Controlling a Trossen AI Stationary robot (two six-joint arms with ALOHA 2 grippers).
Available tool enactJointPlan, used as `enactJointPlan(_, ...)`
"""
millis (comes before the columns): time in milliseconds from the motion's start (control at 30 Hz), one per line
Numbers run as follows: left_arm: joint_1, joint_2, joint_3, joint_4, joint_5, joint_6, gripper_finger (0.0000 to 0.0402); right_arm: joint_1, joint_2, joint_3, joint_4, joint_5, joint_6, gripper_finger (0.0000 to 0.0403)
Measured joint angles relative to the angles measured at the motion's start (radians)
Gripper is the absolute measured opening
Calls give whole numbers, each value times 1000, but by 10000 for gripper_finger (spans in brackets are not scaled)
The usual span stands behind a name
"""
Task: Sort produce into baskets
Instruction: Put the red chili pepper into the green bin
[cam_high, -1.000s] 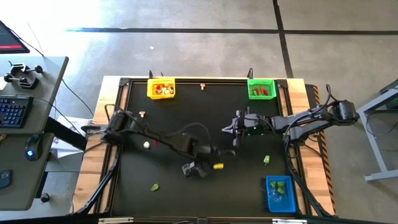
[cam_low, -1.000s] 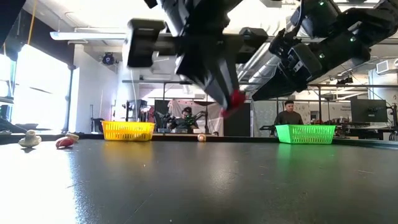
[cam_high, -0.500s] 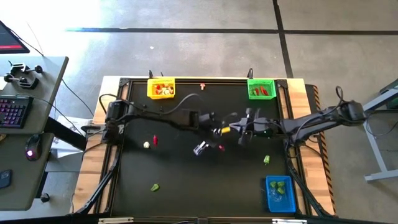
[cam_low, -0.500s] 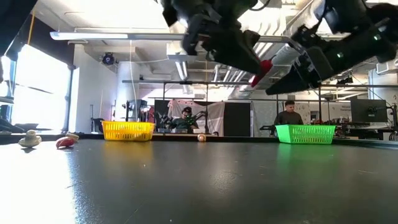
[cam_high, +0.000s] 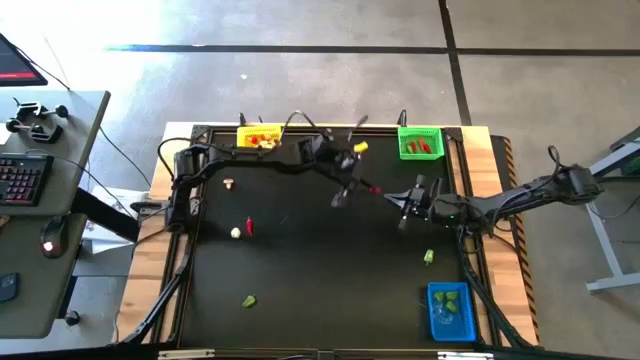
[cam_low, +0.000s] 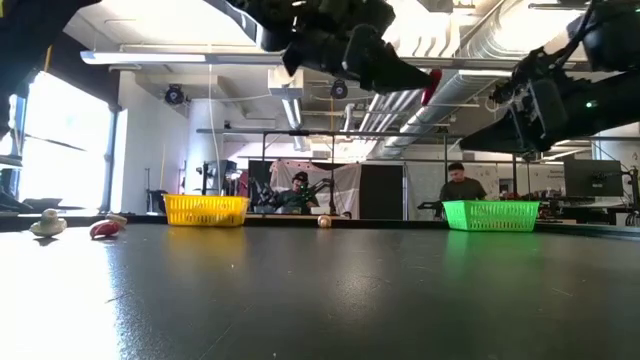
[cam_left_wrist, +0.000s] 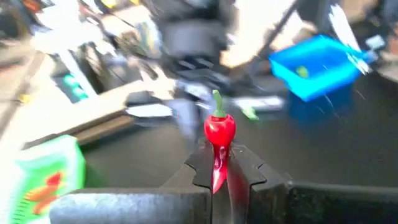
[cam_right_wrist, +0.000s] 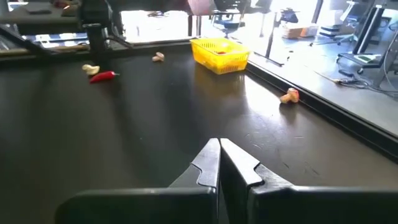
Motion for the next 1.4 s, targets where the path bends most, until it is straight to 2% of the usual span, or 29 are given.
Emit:
enactJointPlan(233,59,59,2,298,-2,-169,1,141,-68,1,-92,123,51,0)
enactJointPlan(400,78,149,7,484,-31,-259,1,241,-65,61,-277,259,169,0)
enactJointPlan(533,95,244,113,490,-68,-307,1,300,-67,149,-439,317,232,0)
enactJointPlan(800,93,500,456,417,-144,-438,1,374,-68,309,-721,370,340,0)
enactJointPlan(967,99,589,587,408,-195,-451,0,417,-67,356,-781,418,343,0)
enactJointPlan(1267,107,689,686,334,-294,-476,0,452,-67,372,-805,468,368,0)
enactJointPlan(1400,130,752,772,310,-296,-520,0,451,-67,372,-805,477,368,0)
